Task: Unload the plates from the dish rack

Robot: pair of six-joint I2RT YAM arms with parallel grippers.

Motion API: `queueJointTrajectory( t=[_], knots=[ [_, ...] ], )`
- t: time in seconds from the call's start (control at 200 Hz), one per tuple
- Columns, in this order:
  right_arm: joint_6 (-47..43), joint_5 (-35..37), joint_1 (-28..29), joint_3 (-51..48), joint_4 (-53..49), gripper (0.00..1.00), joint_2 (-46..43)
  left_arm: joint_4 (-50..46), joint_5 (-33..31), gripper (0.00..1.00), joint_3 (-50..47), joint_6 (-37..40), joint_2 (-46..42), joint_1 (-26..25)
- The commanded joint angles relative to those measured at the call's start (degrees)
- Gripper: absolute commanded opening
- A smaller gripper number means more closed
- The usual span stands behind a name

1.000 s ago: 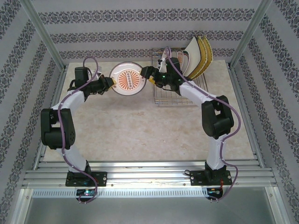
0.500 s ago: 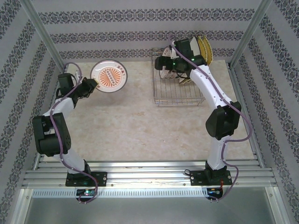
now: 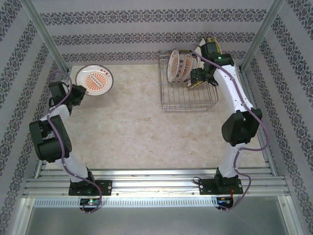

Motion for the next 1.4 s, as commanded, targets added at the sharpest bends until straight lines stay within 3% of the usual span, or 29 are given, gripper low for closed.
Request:
queueJointTrajectory(
  t=[0.0,0.695,1.349,1.394],
  knots=[
    [-1.71,0.95,-0.55,-1.23,-2.36,0.98,-2.56,6.27,-1.76,0.00,-0.18,-2.78,1.91,0.79],
    [-1.82,-0.38,0.04,-1.57,-2.28,0.98,-1.91,4.08,-10.58,0.00,7.75,-2.44,15.53,2.13],
    [-1.93,-0.84,1.21,-1.21,-2.30,0.98,-0.91,-2.73,-16.49,0.00,13.48,1.81,21.79,2.13],
    [-1.94,-0.98,1.25,-1.45,-2.24,0.98,-1.13,-4.37,-17.08,0.04,13.94,2.60,21.72,2.06]
  ],
)
